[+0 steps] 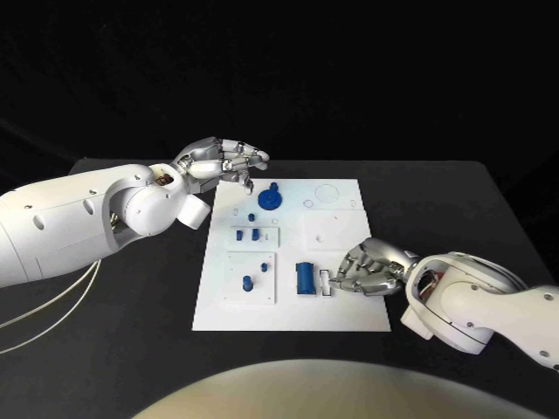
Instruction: Assemble the parts on the task board
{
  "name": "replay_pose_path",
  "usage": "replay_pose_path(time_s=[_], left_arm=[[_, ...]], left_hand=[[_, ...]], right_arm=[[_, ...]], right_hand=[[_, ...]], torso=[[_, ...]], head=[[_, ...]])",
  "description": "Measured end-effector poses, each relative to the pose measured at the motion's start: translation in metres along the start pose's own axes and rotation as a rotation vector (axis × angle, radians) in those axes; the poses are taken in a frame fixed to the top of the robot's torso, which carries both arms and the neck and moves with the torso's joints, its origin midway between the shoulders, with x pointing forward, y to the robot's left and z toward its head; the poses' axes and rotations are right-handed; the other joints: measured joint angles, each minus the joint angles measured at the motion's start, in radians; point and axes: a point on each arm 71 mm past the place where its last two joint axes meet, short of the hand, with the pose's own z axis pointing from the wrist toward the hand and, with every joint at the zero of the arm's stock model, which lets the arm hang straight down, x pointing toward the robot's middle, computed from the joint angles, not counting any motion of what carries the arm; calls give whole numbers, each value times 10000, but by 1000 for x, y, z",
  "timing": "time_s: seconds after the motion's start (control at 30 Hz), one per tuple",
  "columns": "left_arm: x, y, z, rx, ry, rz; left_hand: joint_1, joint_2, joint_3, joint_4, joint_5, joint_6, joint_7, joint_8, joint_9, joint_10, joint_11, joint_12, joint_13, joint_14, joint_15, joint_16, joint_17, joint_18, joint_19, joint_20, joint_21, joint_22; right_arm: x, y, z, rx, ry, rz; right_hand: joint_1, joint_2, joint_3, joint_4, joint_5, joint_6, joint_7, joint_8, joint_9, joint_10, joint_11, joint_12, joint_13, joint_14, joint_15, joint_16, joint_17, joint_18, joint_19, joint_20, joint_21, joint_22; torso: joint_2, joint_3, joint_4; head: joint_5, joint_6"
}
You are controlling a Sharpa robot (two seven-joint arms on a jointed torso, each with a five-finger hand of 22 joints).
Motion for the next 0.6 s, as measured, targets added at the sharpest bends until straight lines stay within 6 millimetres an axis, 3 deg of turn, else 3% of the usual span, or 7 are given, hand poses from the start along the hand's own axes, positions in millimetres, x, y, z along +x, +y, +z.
replay_pose_path(time_s=[0.23, 0.43, 0.5, 0.6], left_arm=[[0, 0, 0, -3, -9, 2], [0, 0, 0, 0, 15, 0], [1, 0, 0, 3, 32, -3], [1, 0, 0, 4, 47, -5]], left_hand=[[0, 0, 0, 0, 0, -36, -36, 0, 0, 0, 0, 0, -1, 0, 0, 0, -1, 0, 0, 0, 0, -9], [0, 0, 0, 0, 0, -36, -36, 0, 0, 0, 0, 0, -2, 0, 0, 0, -1, 0, 0, 0, 1, -9], [0, 0, 0, 0, 0, -36, -36, 0, 0, 0, 0, 0, -2, 0, 0, 0, -2, 0, 0, 0, 1, -8], [0, 0, 0, 0, 0, -36, -36, 0, 0, 0, 0, 0, -3, 0, 0, 0, -2, 0, 0, 0, 1, -8]], right_arm=[[-20, -23, -17, 388, -635, 60], [-32, -40, -31, 672, -1295, 22], [-35, -44, -34, 740, -1481, -93], [-37, -47, -35, 788, -1649, -377]], right_hand=[[104, -104, 80, -80, 0, -49, 51, 0, -24, -74, 74, -183, -1, 0, 0, -109, 4, 0, 0, 0, -181, -1], [109, -302, 163, -163, 0, -194, 124, -79, -77, -517, 158, -902, -293, 0, 0, -643, -422, 0, -199, 91, -982, -2], [14, -396, 163, -163, 0, -195, 124, -69, -63, -628, 161, -1012, -373, 0, 0, -742, -525, 0, -262, 109, -1100, -2], [-301, -711, -128, 107, 0, -194, 124, 184, 165, -748, 140, -1251, -555, 0, 0, -970, -782, 0, -398, 110, -1385, -3]], torso=[[-7, -6, -2], [-6, -12, -7], [-6, -12, -7], [-4, -12, -10]], head=[[-65, 0], [-221, 0], [-258, 0], [-328, 0]])
